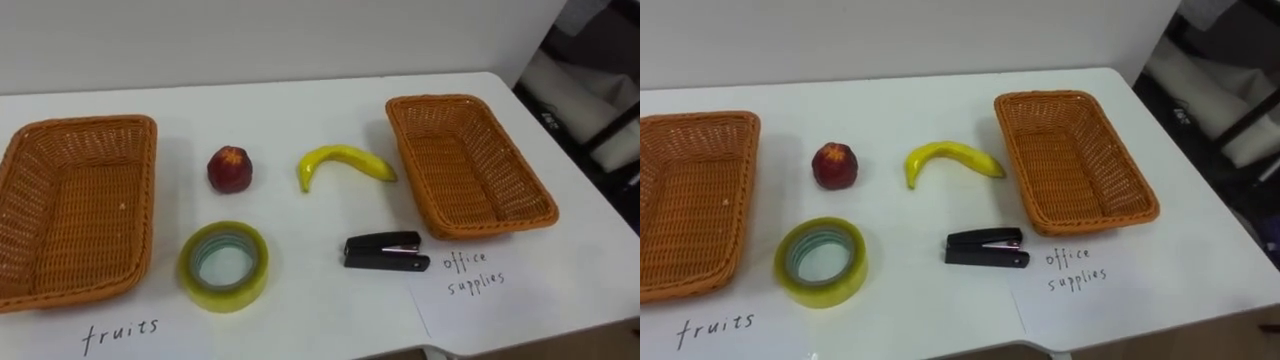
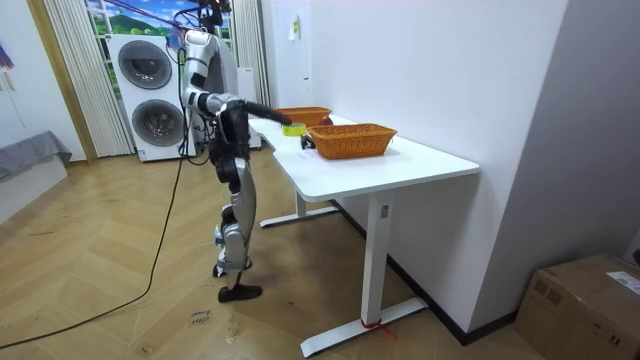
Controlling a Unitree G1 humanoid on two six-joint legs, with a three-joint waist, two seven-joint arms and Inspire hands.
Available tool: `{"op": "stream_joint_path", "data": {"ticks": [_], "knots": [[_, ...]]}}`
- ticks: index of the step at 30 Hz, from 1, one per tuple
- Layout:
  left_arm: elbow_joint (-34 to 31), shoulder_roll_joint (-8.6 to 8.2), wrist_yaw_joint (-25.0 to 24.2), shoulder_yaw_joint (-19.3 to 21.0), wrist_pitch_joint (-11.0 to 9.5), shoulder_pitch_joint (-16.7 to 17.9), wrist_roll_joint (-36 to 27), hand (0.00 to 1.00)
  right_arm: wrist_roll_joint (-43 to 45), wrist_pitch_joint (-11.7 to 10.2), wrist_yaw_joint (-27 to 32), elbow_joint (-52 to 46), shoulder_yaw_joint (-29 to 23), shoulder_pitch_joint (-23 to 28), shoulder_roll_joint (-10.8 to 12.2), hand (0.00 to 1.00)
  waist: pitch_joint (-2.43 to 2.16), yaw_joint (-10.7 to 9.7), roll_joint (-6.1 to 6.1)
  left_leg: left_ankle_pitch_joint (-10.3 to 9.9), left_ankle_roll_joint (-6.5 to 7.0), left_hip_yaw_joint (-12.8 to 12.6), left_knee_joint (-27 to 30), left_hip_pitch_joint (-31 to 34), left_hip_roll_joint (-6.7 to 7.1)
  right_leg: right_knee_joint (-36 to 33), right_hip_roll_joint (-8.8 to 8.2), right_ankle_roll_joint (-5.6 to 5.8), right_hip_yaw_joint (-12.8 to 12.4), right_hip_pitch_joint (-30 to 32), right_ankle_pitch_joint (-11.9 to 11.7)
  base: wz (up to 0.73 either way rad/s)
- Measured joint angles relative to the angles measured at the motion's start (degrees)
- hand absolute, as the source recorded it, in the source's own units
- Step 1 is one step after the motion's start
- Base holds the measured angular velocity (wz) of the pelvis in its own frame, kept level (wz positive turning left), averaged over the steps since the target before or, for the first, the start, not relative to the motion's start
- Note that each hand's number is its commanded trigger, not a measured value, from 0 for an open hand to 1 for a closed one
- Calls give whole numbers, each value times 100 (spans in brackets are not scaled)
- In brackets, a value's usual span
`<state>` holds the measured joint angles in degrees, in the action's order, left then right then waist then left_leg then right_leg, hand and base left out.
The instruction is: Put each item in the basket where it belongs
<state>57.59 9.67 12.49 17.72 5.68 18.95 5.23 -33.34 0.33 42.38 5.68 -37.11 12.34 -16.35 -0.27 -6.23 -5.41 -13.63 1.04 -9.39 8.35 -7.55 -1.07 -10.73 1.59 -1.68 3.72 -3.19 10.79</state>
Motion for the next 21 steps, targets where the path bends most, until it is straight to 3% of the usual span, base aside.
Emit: {"op": "stream_joint_path", "data": {"ticks": [8, 14, 21], "knots": [[39, -11, 81, -115, -3, 28, 6, 0, 593, -33, -14, -807, 226, -14, -1, 0, 24, 63, -28, 0, 0, 6, 16, 0, 1, 10, -39, 3, 8, -14, 3, 0], [104, -30, 66, -112, 42, 38, 8, 0, 741, -17, -131, -1345, 305, -106, 0, 0, 59, 112, 48, -1, 1, 27, 2, 27, -10, -2, -42, 6, 68, 35, 4, 0], [95, -44, 47, -114, 42, 15, 68, 0, 880, -16, -238, -2071, 439, -288, -8, 0, 45, 150, 40, 1, -1, 25, 5, 71, 0, -8, -29, 2, 107, 29, 0, 0]]}}
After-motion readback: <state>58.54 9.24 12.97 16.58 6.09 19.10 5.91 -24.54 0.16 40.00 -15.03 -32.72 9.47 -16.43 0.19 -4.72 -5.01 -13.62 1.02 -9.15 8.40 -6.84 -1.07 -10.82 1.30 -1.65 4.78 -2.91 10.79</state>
